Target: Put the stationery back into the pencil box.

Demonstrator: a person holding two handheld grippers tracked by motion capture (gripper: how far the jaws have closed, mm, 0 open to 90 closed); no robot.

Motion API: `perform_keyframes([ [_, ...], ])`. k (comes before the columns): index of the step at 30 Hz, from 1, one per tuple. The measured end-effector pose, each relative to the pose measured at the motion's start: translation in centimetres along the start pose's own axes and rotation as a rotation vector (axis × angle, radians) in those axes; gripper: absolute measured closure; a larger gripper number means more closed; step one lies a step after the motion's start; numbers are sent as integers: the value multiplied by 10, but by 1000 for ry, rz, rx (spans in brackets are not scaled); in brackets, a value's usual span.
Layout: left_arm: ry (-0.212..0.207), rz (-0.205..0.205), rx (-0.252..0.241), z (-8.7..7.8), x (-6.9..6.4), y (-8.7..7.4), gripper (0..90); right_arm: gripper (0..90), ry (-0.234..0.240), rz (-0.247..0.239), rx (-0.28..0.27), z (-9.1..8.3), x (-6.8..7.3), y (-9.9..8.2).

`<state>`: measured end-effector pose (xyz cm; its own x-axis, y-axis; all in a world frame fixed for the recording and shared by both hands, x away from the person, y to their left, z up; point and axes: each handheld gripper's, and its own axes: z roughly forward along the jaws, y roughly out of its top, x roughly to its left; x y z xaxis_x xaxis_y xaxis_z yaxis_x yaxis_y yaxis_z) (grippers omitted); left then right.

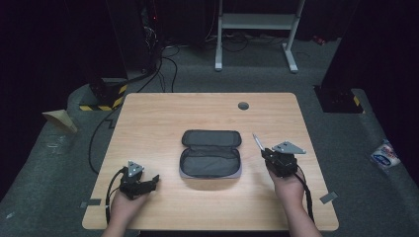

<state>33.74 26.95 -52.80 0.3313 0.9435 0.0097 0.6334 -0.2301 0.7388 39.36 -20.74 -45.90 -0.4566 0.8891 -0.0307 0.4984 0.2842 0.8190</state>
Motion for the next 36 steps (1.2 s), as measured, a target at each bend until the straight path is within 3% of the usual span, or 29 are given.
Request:
perform_keyframes([
  [16,-1,-1,0,0,0,0,241,788,38,-38,-24,-5,18,14],
  [36,-3,0,0,0,0,0,241,788,115,-115,-9,11,55,30],
])
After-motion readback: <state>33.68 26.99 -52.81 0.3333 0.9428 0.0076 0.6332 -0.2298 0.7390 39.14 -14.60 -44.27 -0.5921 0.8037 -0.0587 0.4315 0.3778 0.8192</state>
